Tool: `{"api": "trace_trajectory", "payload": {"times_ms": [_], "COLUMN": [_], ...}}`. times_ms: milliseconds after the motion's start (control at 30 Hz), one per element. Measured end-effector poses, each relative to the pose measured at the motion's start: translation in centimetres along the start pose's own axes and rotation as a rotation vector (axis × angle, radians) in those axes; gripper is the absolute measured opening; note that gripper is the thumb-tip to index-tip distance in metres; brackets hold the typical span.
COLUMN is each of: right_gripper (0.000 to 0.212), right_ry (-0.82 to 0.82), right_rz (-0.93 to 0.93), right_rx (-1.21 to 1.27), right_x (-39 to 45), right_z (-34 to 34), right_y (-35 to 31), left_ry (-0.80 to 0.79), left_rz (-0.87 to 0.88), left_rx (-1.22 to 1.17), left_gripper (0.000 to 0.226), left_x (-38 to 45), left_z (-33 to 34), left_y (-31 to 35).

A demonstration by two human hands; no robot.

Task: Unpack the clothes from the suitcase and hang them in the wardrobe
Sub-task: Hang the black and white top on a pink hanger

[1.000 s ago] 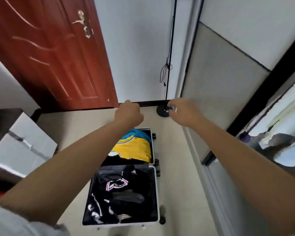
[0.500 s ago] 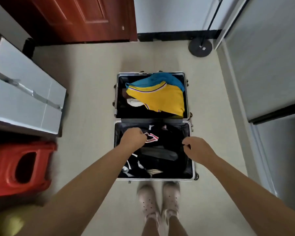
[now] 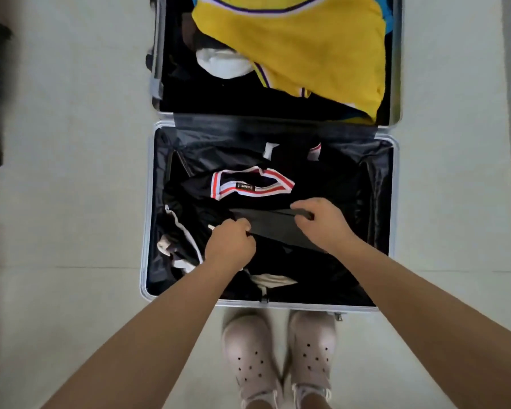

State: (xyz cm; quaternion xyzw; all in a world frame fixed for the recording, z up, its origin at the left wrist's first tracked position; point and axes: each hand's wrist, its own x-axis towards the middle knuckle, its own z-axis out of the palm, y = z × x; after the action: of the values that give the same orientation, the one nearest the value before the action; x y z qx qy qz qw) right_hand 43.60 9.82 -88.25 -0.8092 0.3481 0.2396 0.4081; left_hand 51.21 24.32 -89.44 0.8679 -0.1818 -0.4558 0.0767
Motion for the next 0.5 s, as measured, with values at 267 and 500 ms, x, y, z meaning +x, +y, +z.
{"api": "trace_trajectory", "payload": {"times_ms": [267,500], "right_gripper": [0.032,0.041], "right_ry": [0.055,0.104], "right_rz": [0.335,0.331], "right_rx": [0.700,1.347], "right_x": [10.4,6.8], "right_z": [3.2,-0.8], "right_y": [-1.3,-4.4], "left_ry": [0.007,0.185], "left_rz": [0.024,0.014], "left_rx": [-0.018,-0.220], "left_gripper": [0.064,0.077], "left_x": [8.5,4.6], "left_z": [5.0,2.9], "left_y": [-3.8,-3.2]}}
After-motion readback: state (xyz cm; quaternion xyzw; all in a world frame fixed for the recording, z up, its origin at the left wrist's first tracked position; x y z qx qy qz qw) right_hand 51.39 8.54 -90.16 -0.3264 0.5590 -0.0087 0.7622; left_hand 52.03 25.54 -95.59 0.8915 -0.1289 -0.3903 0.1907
